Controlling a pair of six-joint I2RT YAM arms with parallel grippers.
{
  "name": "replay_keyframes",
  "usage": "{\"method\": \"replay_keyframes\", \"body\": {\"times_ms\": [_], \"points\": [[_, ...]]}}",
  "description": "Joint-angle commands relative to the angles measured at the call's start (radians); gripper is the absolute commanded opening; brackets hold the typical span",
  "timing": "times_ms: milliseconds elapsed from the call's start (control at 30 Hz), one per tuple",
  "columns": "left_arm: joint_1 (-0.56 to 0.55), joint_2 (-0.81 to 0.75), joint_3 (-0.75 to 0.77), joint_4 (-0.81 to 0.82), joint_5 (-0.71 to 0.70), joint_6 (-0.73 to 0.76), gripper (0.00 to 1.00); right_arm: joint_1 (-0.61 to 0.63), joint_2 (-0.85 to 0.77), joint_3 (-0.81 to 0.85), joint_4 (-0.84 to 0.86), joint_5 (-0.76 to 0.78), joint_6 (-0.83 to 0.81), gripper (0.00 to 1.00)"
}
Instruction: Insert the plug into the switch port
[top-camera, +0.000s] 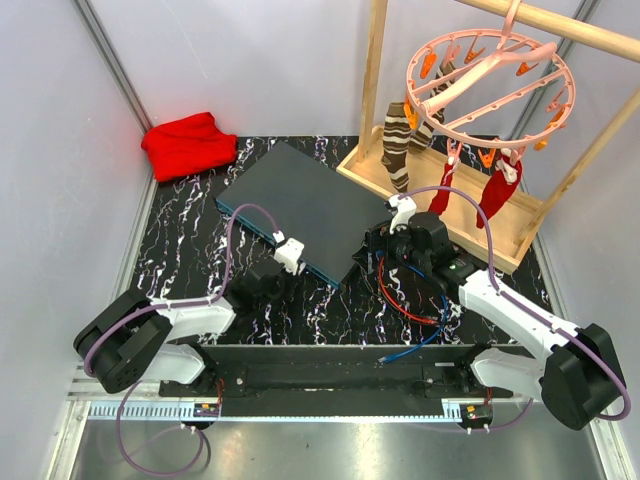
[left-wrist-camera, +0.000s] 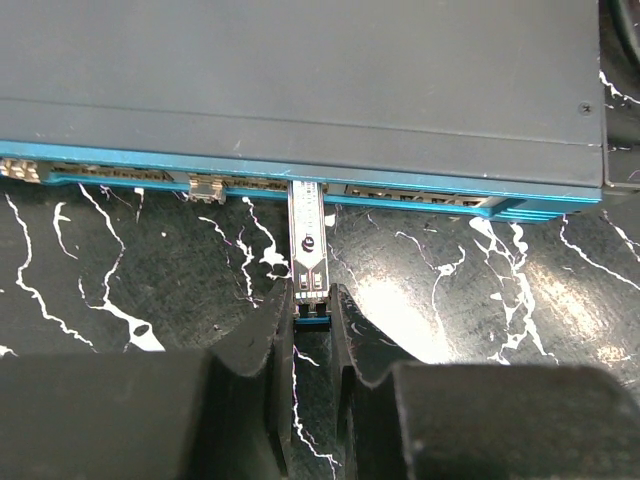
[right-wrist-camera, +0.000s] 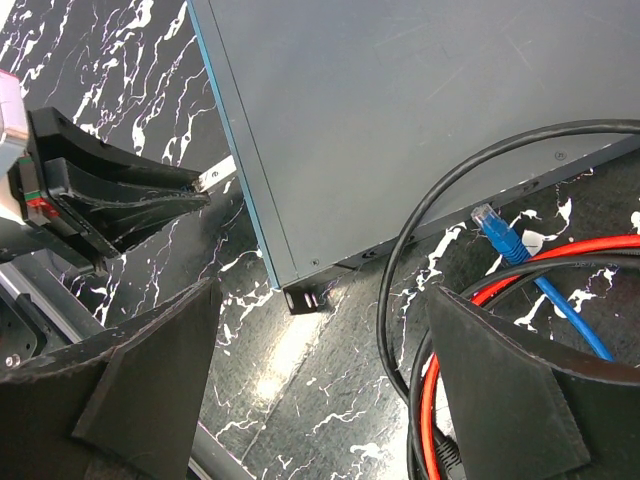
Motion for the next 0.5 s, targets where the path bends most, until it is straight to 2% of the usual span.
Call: {"method": "replay_keyframes", "body": {"times_ms": [0, 467], "points": [[-0.015, -0.046, 0.021, 0.189, 0.049, 0.026, 0.0, -0.008, -0.008, 0.0, 0.053, -0.012, 0.005, 0.93], [-0.013, -0.022, -0.004, 0.261, 0.109, 0.015, 0.0, -0.008, 0.0, 0.002, 0.051, -0.022, 0.01, 0.93]]}}
